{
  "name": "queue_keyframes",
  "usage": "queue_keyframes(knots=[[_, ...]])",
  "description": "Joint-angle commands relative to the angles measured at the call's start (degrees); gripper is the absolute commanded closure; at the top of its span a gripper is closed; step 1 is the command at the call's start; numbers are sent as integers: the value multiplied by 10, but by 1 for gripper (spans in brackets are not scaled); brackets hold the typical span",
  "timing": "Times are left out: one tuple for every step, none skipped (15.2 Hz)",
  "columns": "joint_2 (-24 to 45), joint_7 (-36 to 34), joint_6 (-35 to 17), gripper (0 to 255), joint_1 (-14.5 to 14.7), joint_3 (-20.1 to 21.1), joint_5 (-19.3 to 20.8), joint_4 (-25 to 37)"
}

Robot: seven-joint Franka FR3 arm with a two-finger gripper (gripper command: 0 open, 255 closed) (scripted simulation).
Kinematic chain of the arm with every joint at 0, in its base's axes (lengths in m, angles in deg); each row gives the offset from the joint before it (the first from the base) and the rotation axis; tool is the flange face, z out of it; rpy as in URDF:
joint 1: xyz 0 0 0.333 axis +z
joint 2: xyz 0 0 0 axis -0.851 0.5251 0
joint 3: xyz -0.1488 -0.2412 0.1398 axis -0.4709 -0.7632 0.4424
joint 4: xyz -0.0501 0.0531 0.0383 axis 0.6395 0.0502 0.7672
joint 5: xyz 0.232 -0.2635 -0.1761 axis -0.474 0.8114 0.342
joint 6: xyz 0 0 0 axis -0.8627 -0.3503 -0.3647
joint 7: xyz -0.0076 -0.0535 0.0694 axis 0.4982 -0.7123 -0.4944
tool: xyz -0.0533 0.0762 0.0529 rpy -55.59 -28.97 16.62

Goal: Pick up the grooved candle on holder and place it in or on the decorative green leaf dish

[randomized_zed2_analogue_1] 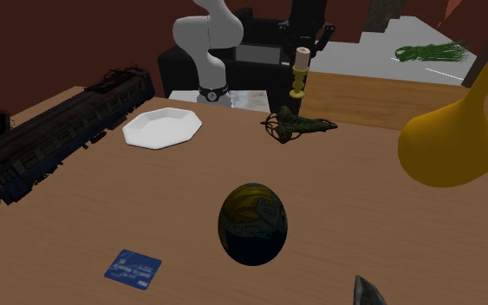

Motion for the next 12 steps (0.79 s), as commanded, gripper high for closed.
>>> queue_keyframes(knots=[[-23,-19,8,255,15,12,-15,-12],[-35,-28,14,255,23,17,-23,-17],[-51,-41,22,255,34,25,-34,-23],[-50,-41,14,255,34,27,-35,-29],[-49,-41,6,255,35,29,-36,-36],[-47,-41,-2,255,35,30,-36,-43],[-46,-41,-10,255,35,32,-37,-49],[-44,-41,-18,255,35,34,-38,-55],[-42,-41,-26,255,35,36,-39,-61],[-40,-42,-34,255,36,38,-40,-68],[-38,-42,-42,255,36,40,-40,-74],[-35,-42,-51,255,36,43,-41,-79]])
